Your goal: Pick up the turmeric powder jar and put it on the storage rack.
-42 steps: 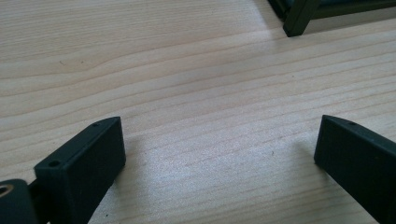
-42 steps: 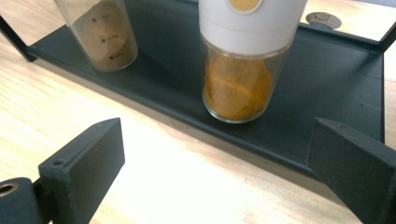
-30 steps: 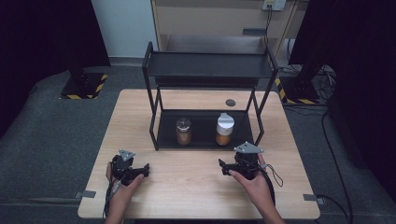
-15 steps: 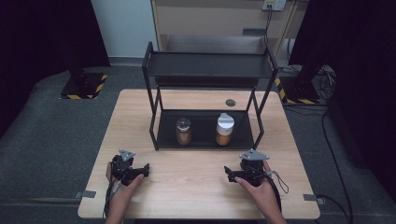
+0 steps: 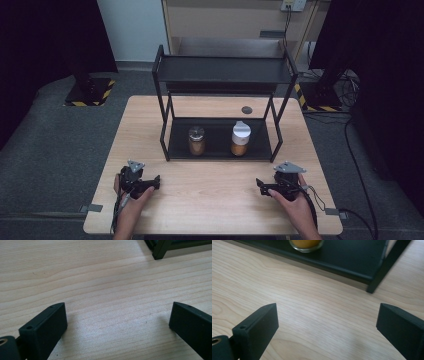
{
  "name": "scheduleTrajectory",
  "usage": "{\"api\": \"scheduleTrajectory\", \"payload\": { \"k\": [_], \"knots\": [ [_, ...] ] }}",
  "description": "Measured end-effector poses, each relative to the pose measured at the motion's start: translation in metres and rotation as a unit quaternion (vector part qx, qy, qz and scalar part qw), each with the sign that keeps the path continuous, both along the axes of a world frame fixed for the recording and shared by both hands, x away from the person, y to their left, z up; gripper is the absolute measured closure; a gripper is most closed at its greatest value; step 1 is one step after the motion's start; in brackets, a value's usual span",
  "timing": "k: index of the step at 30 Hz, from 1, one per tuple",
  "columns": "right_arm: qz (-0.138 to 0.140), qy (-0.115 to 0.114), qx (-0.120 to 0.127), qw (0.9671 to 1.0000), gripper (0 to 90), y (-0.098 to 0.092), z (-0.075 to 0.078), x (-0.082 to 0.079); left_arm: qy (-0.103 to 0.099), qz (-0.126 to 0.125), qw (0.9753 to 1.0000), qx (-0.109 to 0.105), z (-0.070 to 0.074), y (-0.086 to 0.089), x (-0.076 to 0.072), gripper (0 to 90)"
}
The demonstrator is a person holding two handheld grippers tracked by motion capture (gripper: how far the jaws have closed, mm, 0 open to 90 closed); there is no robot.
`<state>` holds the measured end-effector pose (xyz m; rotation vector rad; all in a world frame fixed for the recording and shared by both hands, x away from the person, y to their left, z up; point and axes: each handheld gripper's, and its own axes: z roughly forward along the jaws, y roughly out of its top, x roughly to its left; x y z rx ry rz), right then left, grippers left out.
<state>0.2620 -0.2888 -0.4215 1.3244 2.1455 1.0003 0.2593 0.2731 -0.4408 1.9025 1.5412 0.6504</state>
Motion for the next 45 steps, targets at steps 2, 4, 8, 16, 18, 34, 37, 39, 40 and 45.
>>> {"api": "scheduleTrajectory", "payload": {
  "k": [2,4,8,16,18,34,37,39,40,45],
  "knots": [
    [-0.004,0.002,0.002,1.0,5.1,-0.005,-0.001,0.0,0.0,0.0,1.0,0.0,0.0,0.0,0.0,0.2],
    [-0.012,0.003,0.008,0.9999,5.1,-0.009,-0.003,-0.001,0.0,0.0,1.0,0.0,0.0,0.0,0.0,0.2],
    [-0.023,0.004,0.009,0.9997,5.1,-0.014,-0.006,-0.002,0.0,0.001,1.0,0.001,0.0,0.0,0.0,0.3],
    [-0.032,0.011,0.005,0.9994,5.1,-0.017,-0.009,-0.001,0.0,0.002,1.0,0.001,0.0,-0.001,0.0,0.3],
    [-0.033,0.01,0.006,0.9994,5.1,-0.017,-0.01,0.0,0.0,0.002,1.0,0.001,0.0,-0.001,0.0,0.3],
    [-0.031,0.024,-0.014,0.9991,4.2,-0.012,-0.018,0.004,0.0,0.004,1.0,0.001,0.0,-0.002,-0.001,0.3],
    [-0.033,0.025,-0.017,0.999,3.6,-0.01,-0.017,0.003,0.0,0.004,1.0,0.001,0.0,-0.002,-0.001,0.3],
    [-0.03,0.025,-0.024,0.9989,2.6,-0.007,-0.017,0.003,0.0,0.005,1.0,0.001,0.0,-0.002,-0.001,0.3],
    [-0.031,0.025,-0.024,0.9989,2.5,-0.007,-0.017,0.003,0.0,0.004,1.0,0.001,0.0,-0.002,-0.001,0.3],
    [-0.03,0.028,-0.022,0.9989,2.3,-0.008,-0.017,0.004,0.0,0.004,1.0,0.001,0.0,-0.002,-0.001,0.3]
  ]
}}
